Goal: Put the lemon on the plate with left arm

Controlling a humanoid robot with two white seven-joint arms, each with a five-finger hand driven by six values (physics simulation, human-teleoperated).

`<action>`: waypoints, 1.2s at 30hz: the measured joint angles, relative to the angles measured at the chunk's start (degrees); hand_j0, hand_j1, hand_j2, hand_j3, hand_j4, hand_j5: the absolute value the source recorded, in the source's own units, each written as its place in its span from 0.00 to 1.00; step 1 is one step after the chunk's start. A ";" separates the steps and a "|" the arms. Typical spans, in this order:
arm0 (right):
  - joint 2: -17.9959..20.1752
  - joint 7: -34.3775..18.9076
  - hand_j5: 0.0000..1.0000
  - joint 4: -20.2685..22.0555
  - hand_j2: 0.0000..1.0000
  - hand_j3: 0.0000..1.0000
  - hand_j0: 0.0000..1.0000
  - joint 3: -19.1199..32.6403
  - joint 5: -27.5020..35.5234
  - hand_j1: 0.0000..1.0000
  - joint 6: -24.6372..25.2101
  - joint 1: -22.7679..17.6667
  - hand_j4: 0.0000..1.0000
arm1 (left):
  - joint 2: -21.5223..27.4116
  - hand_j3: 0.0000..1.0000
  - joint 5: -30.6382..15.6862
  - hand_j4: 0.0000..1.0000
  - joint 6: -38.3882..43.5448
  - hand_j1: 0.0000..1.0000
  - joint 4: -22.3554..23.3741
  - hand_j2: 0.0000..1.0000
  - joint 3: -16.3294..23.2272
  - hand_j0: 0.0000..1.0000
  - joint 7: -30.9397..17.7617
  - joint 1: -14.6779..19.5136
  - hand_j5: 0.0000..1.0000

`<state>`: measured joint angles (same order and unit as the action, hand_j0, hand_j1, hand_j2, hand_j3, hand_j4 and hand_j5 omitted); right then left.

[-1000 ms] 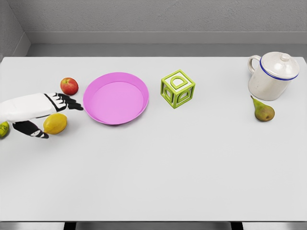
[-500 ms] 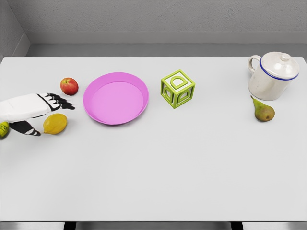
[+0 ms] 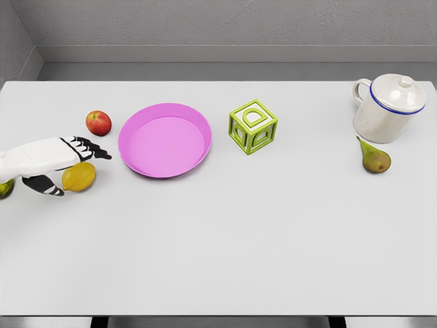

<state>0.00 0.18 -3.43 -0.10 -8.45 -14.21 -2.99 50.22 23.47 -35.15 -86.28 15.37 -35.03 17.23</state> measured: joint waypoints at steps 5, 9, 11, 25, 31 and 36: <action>0.00 0.00 1.00 0.00 1.00 1.00 1.00 0.00 0.00 1.00 0.01 0.00 1.00 | -0.08 1.00 1.71 1.00 0.00 1.00 -0.01 1.00 -0.69 1.00 0.00 0.53 1.00; 0.00 0.00 1.00 0.00 1.00 1.00 1.00 0.00 0.00 1.00 0.03 0.00 1.00 | -0.55 1.00 4.74 1.00 0.00 1.00 0.15 1.00 -1.97 1.00 0.00 0.53 1.00; 0.00 0.00 1.00 0.00 1.00 1.00 1.00 0.00 0.00 1.00 0.02 0.00 1.00 | -0.72 1.00 5.98 1.00 0.00 1.00 0.36 1.00 -2.27 1.00 0.00 0.53 1.00; 0.00 0.00 1.00 0.00 1.00 1.00 1.00 0.00 0.00 1.00 0.01 0.00 1.00 | -2.59 1.00 10.64 1.00 0.00 1.00 0.48 1.00 -1.78 1.00 0.00 0.35 1.00; 0.00 0.00 1.00 0.00 1.00 1.00 1.00 0.00 0.00 1.00 0.00 0.00 1.00 | -2.86 1.00 11.14 1.00 0.00 1.00 0.67 1.00 -1.63 1.00 0.00 0.26 1.00; 0.00 0.00 1.00 0.00 1.00 1.00 1.00 0.00 0.00 1.00 0.02 0.00 1.00 | -3.62 1.00 12.30 1.00 0.00 1.00 0.87 1.00 -1.36 1.00 0.00 0.26 1.00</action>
<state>0.00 0.18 -3.43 -0.10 -8.45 -14.19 -2.99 46.59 35.77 -35.14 -85.41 14.01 -35.03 17.49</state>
